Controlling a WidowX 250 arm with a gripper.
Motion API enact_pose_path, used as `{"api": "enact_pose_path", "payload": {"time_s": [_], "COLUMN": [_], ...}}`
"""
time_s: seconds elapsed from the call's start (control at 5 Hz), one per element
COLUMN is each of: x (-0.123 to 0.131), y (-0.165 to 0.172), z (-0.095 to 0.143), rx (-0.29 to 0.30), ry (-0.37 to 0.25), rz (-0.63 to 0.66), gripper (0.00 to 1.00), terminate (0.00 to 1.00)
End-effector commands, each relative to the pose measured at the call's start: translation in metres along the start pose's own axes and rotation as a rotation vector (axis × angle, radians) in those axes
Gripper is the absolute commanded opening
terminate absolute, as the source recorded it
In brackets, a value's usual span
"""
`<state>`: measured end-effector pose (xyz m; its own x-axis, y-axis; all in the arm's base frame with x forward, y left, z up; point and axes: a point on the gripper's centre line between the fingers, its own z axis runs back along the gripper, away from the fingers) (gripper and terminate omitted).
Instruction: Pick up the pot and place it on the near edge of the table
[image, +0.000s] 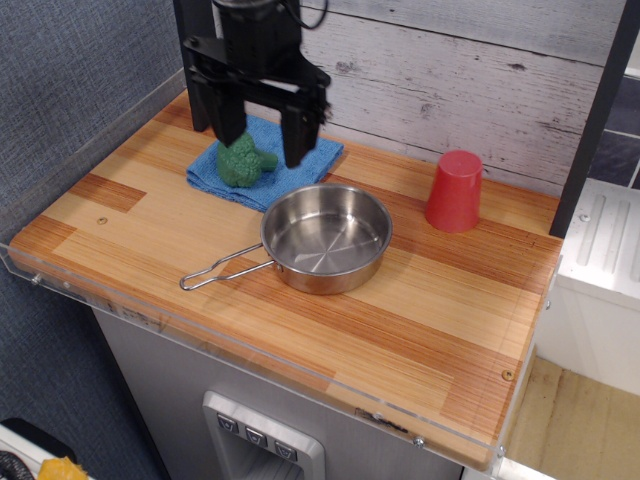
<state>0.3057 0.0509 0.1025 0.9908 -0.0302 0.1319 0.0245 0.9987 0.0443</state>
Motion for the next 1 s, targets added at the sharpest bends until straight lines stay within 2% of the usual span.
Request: {"api": "enact_pose_path", "payload": {"time_s": [0.0, 0.2, 0.4, 0.8], "x": [-0.002, 0.000, 0.001, 0.002], "y": [-0.048, -0.072, -0.081, -0.087], "z": [0.001, -0.019, -0.037, -0.071], "rx": [0.013, 0.007, -0.010, -0.015], "ry": [-0.046, -0.084, -0.068, -0.040], "rz": [-0.183, -0.271, -0.327, -0.343], "gripper": [1.00, 1.00, 1.00, 1.00], "terminate": [0.00, 0.00, 0.00, 0.00]}}
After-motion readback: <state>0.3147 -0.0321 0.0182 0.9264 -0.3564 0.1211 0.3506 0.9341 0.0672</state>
